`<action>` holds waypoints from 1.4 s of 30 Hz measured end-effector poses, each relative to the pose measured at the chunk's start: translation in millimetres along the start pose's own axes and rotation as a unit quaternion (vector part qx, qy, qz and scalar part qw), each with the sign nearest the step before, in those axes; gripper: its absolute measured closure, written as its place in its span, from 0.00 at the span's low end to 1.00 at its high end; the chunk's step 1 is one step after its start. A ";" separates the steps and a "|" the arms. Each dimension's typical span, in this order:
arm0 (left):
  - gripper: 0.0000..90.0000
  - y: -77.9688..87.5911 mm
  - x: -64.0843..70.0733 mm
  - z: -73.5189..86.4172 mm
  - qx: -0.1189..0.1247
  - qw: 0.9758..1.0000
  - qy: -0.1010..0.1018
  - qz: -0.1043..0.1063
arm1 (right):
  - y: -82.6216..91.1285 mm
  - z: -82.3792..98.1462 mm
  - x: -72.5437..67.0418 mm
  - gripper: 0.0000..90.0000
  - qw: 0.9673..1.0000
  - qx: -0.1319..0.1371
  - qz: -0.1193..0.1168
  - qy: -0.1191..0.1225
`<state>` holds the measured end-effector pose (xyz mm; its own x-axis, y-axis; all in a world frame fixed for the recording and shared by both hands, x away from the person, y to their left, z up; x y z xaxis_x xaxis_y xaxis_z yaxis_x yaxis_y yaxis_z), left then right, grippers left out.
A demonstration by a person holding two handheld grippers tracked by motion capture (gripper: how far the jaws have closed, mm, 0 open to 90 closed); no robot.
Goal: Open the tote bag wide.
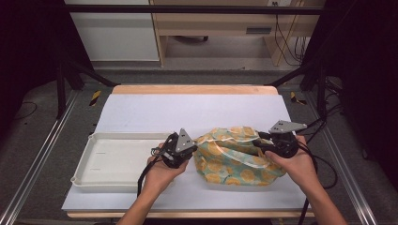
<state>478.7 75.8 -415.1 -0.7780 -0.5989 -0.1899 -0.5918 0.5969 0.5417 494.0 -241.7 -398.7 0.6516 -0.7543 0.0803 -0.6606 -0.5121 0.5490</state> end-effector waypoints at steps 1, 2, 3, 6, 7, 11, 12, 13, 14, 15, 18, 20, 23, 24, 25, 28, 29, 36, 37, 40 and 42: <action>0.97 0.0 0.0 0.0 0.000 1.000 0.000 0.000 | 0.0 0.0 0.0 0.78 1.000 0.000 0.000 0.000; 0.97 0.1 -0.1 0.3 -0.002 1.000 -0.002 0.000 | 7.5 -4.3 -5.4 0.89 1.000 0.017 -0.001 -0.002; 0.97 0.0 -0.4 0.6 -0.003 1.000 -0.002 0.000 | 7.5 -4.3 -5.4 0.89 1.000 0.017 -0.001 -0.002; 0.97 -1.9 -2.2 1.1 -0.007 1.000 0.000 -0.003 | 28.5 -8.8 -17.8 0.99 0.999 0.047 -0.005 0.008; 0.97 -4.7 -3.2 0.8 -0.009 1.000 0.003 -0.005 | 44.3 -9.6 -29.6 1.00 0.998 0.062 -0.011 0.026; 0.97 -8.4 -7.1 -1.4 -0.012 1.000 0.007 -0.011 | 67.0 -4.3 -50.9 1.00 0.995 0.079 -0.034 0.051; 0.97 -11.1 -10.9 -3.5 -0.008 1.000 0.016 -0.021 | 73.3 2.9 -62.1 1.00 0.994 0.079 -0.047 0.057; 0.97 -11.9 -12.9 -4.4 -0.002 0.999 0.025 -0.023 | 74.6 8.5 -68.4 1.00 0.994 0.075 -0.057 0.061; 0.98 -12.5 -14.8 -5.4 0.006 0.999 0.033 -0.027 | 74.5 14.6 -74.5 1.00 0.993 0.070 -0.066 0.063; 0.98 -12.5 -14.8 -5.4 0.006 0.999 0.033 -0.027 | 74.5 14.6 -74.5 1.00 0.993 0.070 -0.066 0.063; 0.98 -11.7 -19.1 -8.4 0.024 0.997 0.054 -0.042 | 67.6 38.7 -93.0 1.00 0.993 0.038 -0.082 0.077; 0.99 -7.0 -20.7 -11.7 0.048 0.995 0.066 -0.048 | 62.1 49.2 -97.9 1.00 0.993 0.024 -0.087 0.079; 0.99 -4.5 -16.2 -14.2 0.052 0.996 0.059 -0.043 | 50.3 62.3 -98.6 1.00 0.993 -0.003 -0.082 0.080; 0.98 -4.5 -16.2 -14.2 0.052 0.996 0.059 -0.043 | 50.3 62.3 -98.6 1.00 0.993 -0.003 -0.082 0.080; 0.98 -2.8 -14.6 -14.2 0.053 0.996 0.056 -0.037 | 46.9 65.9 -97.3 1.00 0.994 -0.013 -0.076 0.081; 0.98 3.1 -9.3 -13.1 0.056 0.997 0.042 -0.025 | 43.1 71.7 -91.4 0.94 0.995 -0.018 -0.074 0.066; 0.98 4.9 -8.1 -12.2 0.053 0.998 0.033 -0.026 | 47.3 70.3 -89.5 0.78 0.996 0.000 -0.068 0.056; 0.97 10.8 -5.5 -10.5 0.061 0.998 0.012 -0.023 | 66.2 61.4 -92.6 0.56 0.995 0.045 -0.073 0.050; 0.97 10.9 -5.2 -10.3 0.061 0.998 0.013 -0.021 | 69.6 57.9 -92.6 0.55 0.995 0.054 -0.073 0.049; 0.97 14.1 -1.4 -11.1 0.065 0.998 0.001 -0.011 | 79.1 37.2 -88.6 0.55 0.994 0.064 -0.053 0.071; 0.97 17.8 1.4 -11.1 0.070 0.998 -0.003 -0.005 | 80.7 24.7 -82.5 0.55 0.994 0.062 -0.039 0.082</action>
Point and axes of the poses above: each handheld gripper's, and its own axes: y roughly backward along the jaws, z roughly out of its underside, x roughly to its right, the point moved 2 cm from there along -y, roughly forward along the jaws, and after that the axes turned 2 degrees about x, right-handed, at the moved point
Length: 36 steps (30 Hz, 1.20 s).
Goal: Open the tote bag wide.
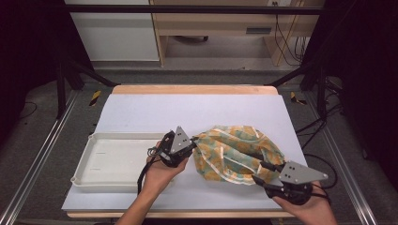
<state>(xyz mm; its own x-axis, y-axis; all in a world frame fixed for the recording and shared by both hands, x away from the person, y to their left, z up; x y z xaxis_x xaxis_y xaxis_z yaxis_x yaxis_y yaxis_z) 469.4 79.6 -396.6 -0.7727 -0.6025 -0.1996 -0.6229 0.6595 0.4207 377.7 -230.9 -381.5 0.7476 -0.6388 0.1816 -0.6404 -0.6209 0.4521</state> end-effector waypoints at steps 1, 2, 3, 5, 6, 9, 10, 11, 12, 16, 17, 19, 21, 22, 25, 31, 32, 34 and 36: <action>0.97 1.9 1.4 -0.2 0.002 1.000 -0.001 0.002 | -0.5 -5.3 5.8 0.55 1.000 -0.002 0.004 0.002; 0.97 3.6 2.8 -0.4 0.003 1.000 -0.002 0.007 | -1.8 -9.9 12.5 0.57 1.000 -0.003 0.007 0.006; 0.97 3.6 2.8 -0.4 0.003 1.000 -0.002 0.007 | -1.8 -9.9 12.5 0.57 1.000 -0.003 0.007 0.006; 0.97 6.7 6.2 -0.5 0.005 1.000 -0.010 0.011 | -7.5 -15.1 27.2 0.61 1.000 -0.017 0.002 0.012; 0.97 9.9 8.5 -0.1 0.007 1.000 -0.016 0.015 | -17.0 -15.5 37.8 0.60 0.999 -0.035 -0.023 0.010; 0.97 13.7 9.8 0.9 0.009 1.000 -0.016 0.017 | -26.9 -11.6 41.1 0.58 0.997 -0.049 -0.058 0.004; 0.97 15.6 9.8 1.2 0.011 1.000 -0.017 0.018 | -36.7 -3.2 40.7 0.55 0.995 -0.076 -0.068 0.010; 0.97 17.3 9.4 1.5 0.014 1.000 -0.015 0.019 | -41.1 2.2 40.9 0.54 0.993 -0.086 -0.076 0.008; 0.97 19.0 9.0 1.7 0.015 1.000 -0.015 0.021 | -41.1 2.2 40.9 0.54 0.993 -0.086 -0.076 0.008; 0.97 26.4 7.9 6.3 0.011 1.000 -0.011 0.023 | -46.9 31.6 42.0 0.89 0.987 -0.128 -0.094 -0.007; 0.97 26.4 7.9 6.3 0.011 1.000 -0.011 0.023 | -46.9 31.6 42.0 0.89 0.987 -0.128 -0.094 -0.007; 0.97 27.1 9.3 10.8 -0.005 1.000 -0.015 0.026 | -33.4 39.0 30.9 1.00 0.988 -0.105 -0.117 -0.002; 0.96 26.2 11.0 14.2 -0.021 0.999 -0.020 0.034 | -30.3 40.1 28.1 1.00 0.988 -0.103 -0.114 0.002; 0.96 25.8 12.0 15.8 -0.031 0.998 -0.026 0.037 | -26.9 41.3 24.4 1.00 0.989 -0.098 -0.109 0.006; 0.82 25.0 16.8 19.7 -0.047 0.998 -0.032 0.041 | -19.7 41.8 17.7 1.00 0.993 -0.089 -0.077 0.008; 0.56 34.3 13.6 24.7 -0.061 0.997 -0.029 0.030 | -14.2 30.4 21.7 1.00 0.997 -0.061 -0.035 0.008; 0.51 36.9 11.6 26.3 -0.070 0.997 -0.031 0.023 | -13.8 28.3 27.2 1.00 0.998 -0.051 -0.025 -0.002; 0.52 43.6 6.5 28.5 -0.079 0.996 -0.032 0.015 | -13.5 27.7 29.2 1.00 0.999 -0.048 -0.022 -0.003; 0.52 50.7 -0.4 27.1 -0.078 0.997 -0.024 0.010 | -13.3 27.1 28.5 1.00 0.998 -0.046 -0.030 -0.003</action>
Point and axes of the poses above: each handheld gripper's, and its own axes: y roughly backward along the jaws, z roughly out of its underside, x roughly to its right, the point moved 2 cm from there along -y, roughly forward along the jaws, and after that the axes turned 2 degrees about x, right-handed, at the moved point
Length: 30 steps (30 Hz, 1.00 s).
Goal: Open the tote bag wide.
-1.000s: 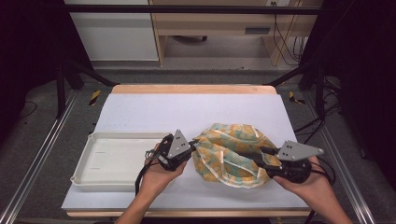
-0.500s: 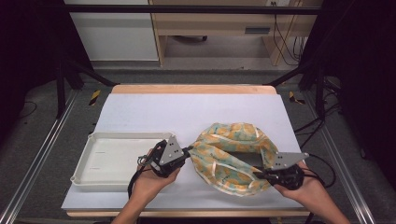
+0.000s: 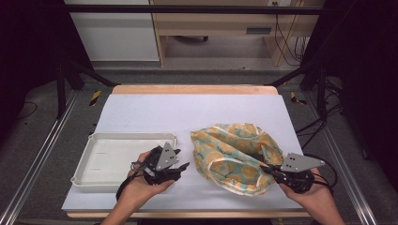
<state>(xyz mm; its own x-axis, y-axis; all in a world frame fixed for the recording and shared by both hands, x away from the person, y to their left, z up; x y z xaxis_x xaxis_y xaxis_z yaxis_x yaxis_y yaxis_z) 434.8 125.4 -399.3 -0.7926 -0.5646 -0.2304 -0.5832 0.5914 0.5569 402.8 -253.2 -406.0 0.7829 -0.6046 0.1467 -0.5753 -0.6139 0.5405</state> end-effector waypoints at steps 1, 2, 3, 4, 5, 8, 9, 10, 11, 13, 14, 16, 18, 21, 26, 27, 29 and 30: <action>0.52 4.2 -3.4 -1.7 0.005 1.000 0.003 -0.004 | -0.4 -0.1 -2.0 1.00 1.000 -0.003 -0.003 0.004; 0.52 8.7 -7.5 -6.1 0.013 1.000 0.002 -0.004 | -2.1 0.1 -7.6 1.00 1.000 -0.010 -0.012 0.014; 0.50 8.7 -7.5 -6.1 0.013 1.000 0.002 -0.004 | -2.1 0.1 -7.6 1.00 1.000 -0.010 -0.012 0.014; 0.50 10.0 -8.9 -9.4 0.015 1.000 -0.003 -0.003 | -2.7 0.2 -11.1 1.00 1.000 -0.012 -0.017 0.016; 0.48 10.1 -9.5 -13.4 0.014 1.000 -0.009 -0.005 | -3.6 0.3 -14.4 1.00 0.999 -0.014 -0.021 0.021; 0.37 4.8 -7.2 -25.9 0.011 0.999 -0.024 0.020 | -5.1 0.5 -23.3 1.00 0.999 -0.022 -0.029 0.034; 0.34 1.1 -5.7 -30.4 0.005 0.999 -0.031 0.028 | -5.3 0.4 -25.6 1.00 0.999 -0.024 -0.031 0.037; 0.31 -2.0 -4.4 -34.0 0.003 0.999 -0.035 0.032 | -5.8 0.4 -28.4 1.00 0.998 -0.025 -0.034 0.040; 0.27 -7.8 -1.3 -40.2 0.001 0.998 -0.036 0.050 | -6.5 0.4 -32.3 1.00 0.998 -0.028 -0.039 0.047; 0.25 -12.3 1.1 -45.6 -0.002 0.997 -0.043 0.065 | -6.7 0.3 -33.5 1.00 0.998 -0.028 -0.039 0.049; 0.23 -14.7 2.3 -48.4 -0.004 0.997 -0.047 0.068 | -7.1 0.2 -35.2 1.00 0.997 -0.028 -0.042 0.052; 0.21 -21.2 6.1 -56.1 -0.011 0.995 -0.058 0.082 | -7.7 -0.2 -36.7 1.00 0.997 -0.029 -0.043 0.055; 0.19 -28.1 9.3 -62.5 -0.026 0.992 -0.067 0.100 | -8.3 -1.4 -38.4 1.00 0.997 -0.029 -0.046 0.058; 0.18 -37.0 14.4 -69.7 -0.033 0.990 -0.077 0.116 | -8.3 -4.4 -41.1 1.00 0.997 -0.024 -0.050 0.062; 0.14 -55.3 24.9 -80.4 -0.052 0.981 -0.100 0.156 | -8.8 -7.0 -44.1 1.00 0.996 -0.022 -0.057 0.070; 0.13 -59.3 26.8 -81.7 -0.055 0.979 -0.103 0.165 | -8.8 -7.3 -44.3 1.00 0.996 -0.021 -0.058 0.070; 0.14 -66.9 31.2 -82.2 -0.063 0.975 -0.115 0.181 | -7.8 -7.6 -43.8 1.00 0.996 -0.020 -0.059 0.070; 0.15 -69.8 33.9 -81.2 -0.067 0.972 -0.122 0.189 | -6.9 -7.6 -43.6 1.00 0.996 -0.019 -0.059 0.069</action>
Point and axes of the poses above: each handheld gripper's, and its own axes: y roughly backward along the jaws, z roughly out of its underside, x roughly to its right, the point moved 2 cm from there along -y, roughly forward along the jaws, and after that the axes turned 2 degrees about x, right-handed, at the moved point
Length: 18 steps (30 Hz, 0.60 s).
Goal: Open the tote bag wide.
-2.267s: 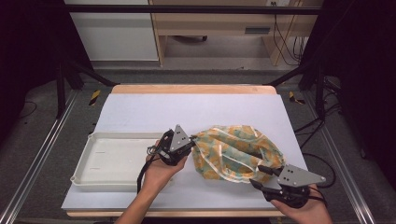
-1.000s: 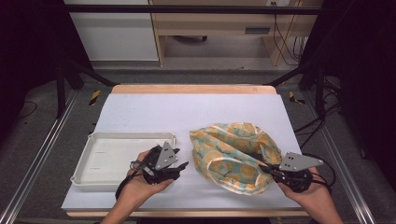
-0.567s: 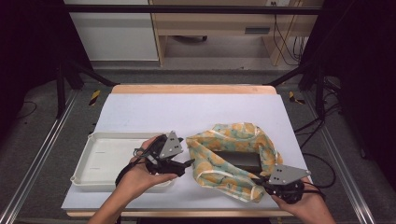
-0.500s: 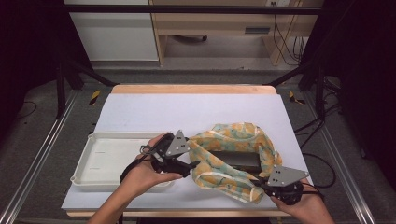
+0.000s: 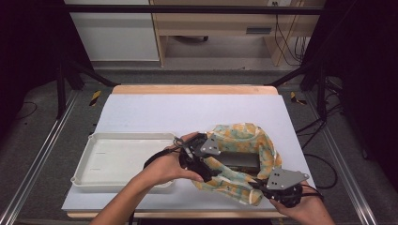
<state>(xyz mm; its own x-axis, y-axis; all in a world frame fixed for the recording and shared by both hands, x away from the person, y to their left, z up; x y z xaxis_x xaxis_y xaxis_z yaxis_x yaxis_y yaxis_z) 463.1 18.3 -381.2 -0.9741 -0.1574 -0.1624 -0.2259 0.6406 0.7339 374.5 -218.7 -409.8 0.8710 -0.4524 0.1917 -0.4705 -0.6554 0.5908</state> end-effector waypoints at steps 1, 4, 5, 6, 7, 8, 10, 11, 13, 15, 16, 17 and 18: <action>0.17 -2.1 1.2 0.5 -0.004 1.000 -0.004 0.008 | 0.9 0.2 0.1 1.00 1.000 0.002 0.000 0.000; 0.30 -8.2 5.0 4.4 -0.018 1.000 -0.006 0.014 | 2.8 2.2 -0.3 1.00 1.000 -0.003 0.001 0.000; 0.35 -8.6 5.7 5.0 -0.020 1.000 -0.007 0.014 | 2.7 3.4 -0.2 1.00 1.000 -0.007 0.002 0.000; 0.39 -8.4 7.9 7.1 -0.023 1.000 -0.007 0.019 | 2.6 3.9 -0.1 1.00 1.000 -0.008 0.002 0.000; 0.48 -8.3 10.1 9.2 -0.026 0.999 -0.007 0.020 | 2.8 5.0 0.3 1.00 1.000 -0.011 0.004 -0.002; 0.55 -8.4 13.2 12.4 -0.029 1.000 -0.005 0.009 | 3.0 6.1 0.6 1.00 1.000 -0.012 0.004 -0.003; 0.70 -8.6 19.5 16.3 -0.030 1.000 -0.003 0.001 | 4.1 9.1 1.4 1.00 1.000 -0.013 0.008 -0.006; 0.75 -8.7 24.0 18.2 -0.020 1.000 0.001 -0.001 | 4.5 11.5 2.2 1.00 1.000 -0.016 0.010 -0.009; 0.89 -10.1 33.9 21.7 -0.006 1.000 0.014 0.000 | 3.8 19.4 4.7 0.97 0.999 -0.030 0.016 -0.019; 0.92 -12.6 40.5 23.2 -0.002 1.000 0.019 0.003 | 2.9 25.5 6.6 0.90 0.999 -0.037 0.015 -0.027; 0.93 -14.9 45.1 24.0 -0.002 1.000 0.015 -0.004 | 3.1 27.2 7.3 0.80 0.999 -0.038 0.019 -0.031; 0.93 -17.7 49.1 24.6 -0.002 1.000 0.014 -0.006 | 4.2 28.6 8.2 0.62 0.998 -0.039 0.020 -0.040; 0.93 -19.2 50.9 24.9 -0.004 1.000 0.012 -0.008 | 5.8 28.6 9.3 0.50 0.998 -0.035 0.017 -0.047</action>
<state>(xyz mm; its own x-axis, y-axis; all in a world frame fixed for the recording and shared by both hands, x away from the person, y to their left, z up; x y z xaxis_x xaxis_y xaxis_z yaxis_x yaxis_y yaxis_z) 417.6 16.6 -420.0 -0.9698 -0.1860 -0.1579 -0.2411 0.6320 0.7365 375.7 -244.0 -427.0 0.8358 -0.5305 0.1413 -0.4863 -0.5959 0.6391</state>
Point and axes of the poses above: each handheld gripper's, and its own axes: y roughly backward along the jaws, z roughly out of its underside, x roughly to its right, the point moved 2 cm from there along -y, roughly forward along the jaws, and after that the axes turned 2 degrees about x, right-handed, at the moved point
